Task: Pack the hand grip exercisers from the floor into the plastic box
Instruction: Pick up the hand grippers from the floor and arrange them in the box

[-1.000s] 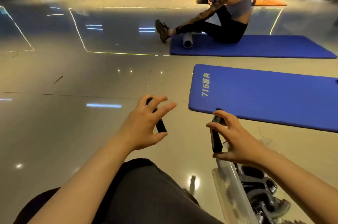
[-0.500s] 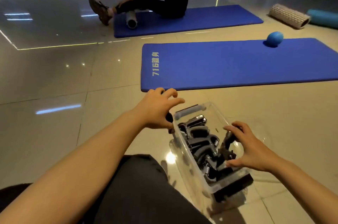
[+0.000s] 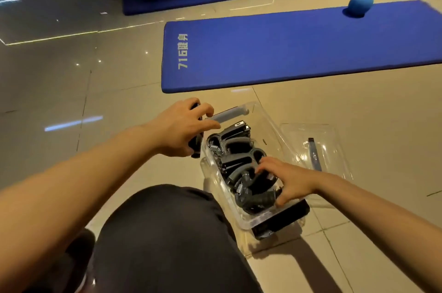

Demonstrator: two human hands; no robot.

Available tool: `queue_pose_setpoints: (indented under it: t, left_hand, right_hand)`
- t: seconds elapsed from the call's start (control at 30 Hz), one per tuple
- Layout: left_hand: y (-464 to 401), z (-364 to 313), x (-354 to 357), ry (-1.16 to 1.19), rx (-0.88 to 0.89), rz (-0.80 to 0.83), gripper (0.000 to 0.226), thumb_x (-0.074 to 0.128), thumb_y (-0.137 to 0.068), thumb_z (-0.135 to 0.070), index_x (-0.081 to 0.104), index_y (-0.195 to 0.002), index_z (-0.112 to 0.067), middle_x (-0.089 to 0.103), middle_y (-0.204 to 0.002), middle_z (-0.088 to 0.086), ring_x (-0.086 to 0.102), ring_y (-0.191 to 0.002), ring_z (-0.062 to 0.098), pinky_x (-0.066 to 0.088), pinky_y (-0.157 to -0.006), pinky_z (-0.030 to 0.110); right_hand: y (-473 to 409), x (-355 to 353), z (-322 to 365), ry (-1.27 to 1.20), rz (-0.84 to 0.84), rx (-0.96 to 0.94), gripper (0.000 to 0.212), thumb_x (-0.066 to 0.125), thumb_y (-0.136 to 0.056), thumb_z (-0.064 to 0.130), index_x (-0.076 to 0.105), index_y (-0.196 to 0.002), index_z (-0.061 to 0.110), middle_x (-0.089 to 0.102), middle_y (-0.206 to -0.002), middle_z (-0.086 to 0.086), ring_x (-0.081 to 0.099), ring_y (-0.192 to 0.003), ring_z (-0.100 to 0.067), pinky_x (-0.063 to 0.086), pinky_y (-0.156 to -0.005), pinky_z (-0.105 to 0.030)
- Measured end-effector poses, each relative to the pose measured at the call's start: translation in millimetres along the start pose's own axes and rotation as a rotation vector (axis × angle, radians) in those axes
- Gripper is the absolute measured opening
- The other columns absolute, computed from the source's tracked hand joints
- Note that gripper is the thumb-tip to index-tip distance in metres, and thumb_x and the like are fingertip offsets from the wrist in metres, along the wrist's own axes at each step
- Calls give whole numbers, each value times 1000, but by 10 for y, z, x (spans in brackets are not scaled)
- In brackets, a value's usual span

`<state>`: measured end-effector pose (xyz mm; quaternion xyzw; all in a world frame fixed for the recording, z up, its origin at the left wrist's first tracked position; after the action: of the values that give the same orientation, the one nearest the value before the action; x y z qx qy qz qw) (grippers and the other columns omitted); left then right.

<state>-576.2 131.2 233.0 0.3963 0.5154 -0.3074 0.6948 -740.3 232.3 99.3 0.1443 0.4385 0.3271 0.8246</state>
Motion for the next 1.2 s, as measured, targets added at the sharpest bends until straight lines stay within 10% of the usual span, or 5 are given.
queue_pose_setpoints:
  t: [0.1, 0.27, 0.43, 0.8, 1.2]
  left_hand:
    - [-154, 97, -85, -82, 80, -20, 90, 74, -72, -45, 23, -145, -36, 32, -141, 3, 29, -126, 28, 40, -97, 35]
    - [-413, 217, -294, -66, 157, -124, 95, 78, -68, -39, 23, -146, -33, 37, -137, 8, 33, -122, 35, 45, -91, 43]
    - [-583, 257, -75, 15, 192, -254, 98, 81, -63, -38, 25, -143, -32, 41, -130, 10, 38, -115, 35, 49, -83, 45]
    - [-433, 416, 326, 235, 53, -413, 92, 76, -66, -38, 31, -145, -25, 40, -125, 16, 36, -113, 33, 40, -89, 41]
    - [-675, 273, 808, 624, -1, -663, 77, 71, -70, -34, 36, -138, -18, 43, -114, 14, 42, -108, 27, 37, -92, 31]
  right_hand:
    - [-33, 61, -346, 311, 129, 104, 94, 76, -69, 21, 20, -145, 30, -6, -156, 8, 33, -132, -22, 39, -92, -24]
    - [-222, -3, -423, 739, 122, 111, 87, 65, -82, 8, 12, -149, 26, 12, -155, -12, 18, -140, -31, 29, -112, -40]
    - [-420, 170, -178, 727, 48, 124, 77, 61, -84, 39, 20, -147, 25, 14, -155, -9, 15, -142, -30, 20, -113, -50]
    - [-466, 278, -198, 798, 101, 151, 58, 53, -93, 29, 29, -145, 29, 22, -154, -6, 13, -144, -24, 7, -115, -55]
    - [-736, -476, -34, -315, -608, 218, 65, 67, -85, 37, 34, -140, 33, 45, -130, 11, 46, -115, -4, 40, -95, -21]
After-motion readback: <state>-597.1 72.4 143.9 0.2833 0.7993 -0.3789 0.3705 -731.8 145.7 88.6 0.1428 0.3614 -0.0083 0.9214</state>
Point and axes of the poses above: each hand's wrist, its own y-axis away from the middle knuckle, its own x-axis out of the palm, z = x × y, the point moved 8 cm from there along -y, towards the middle knuckle
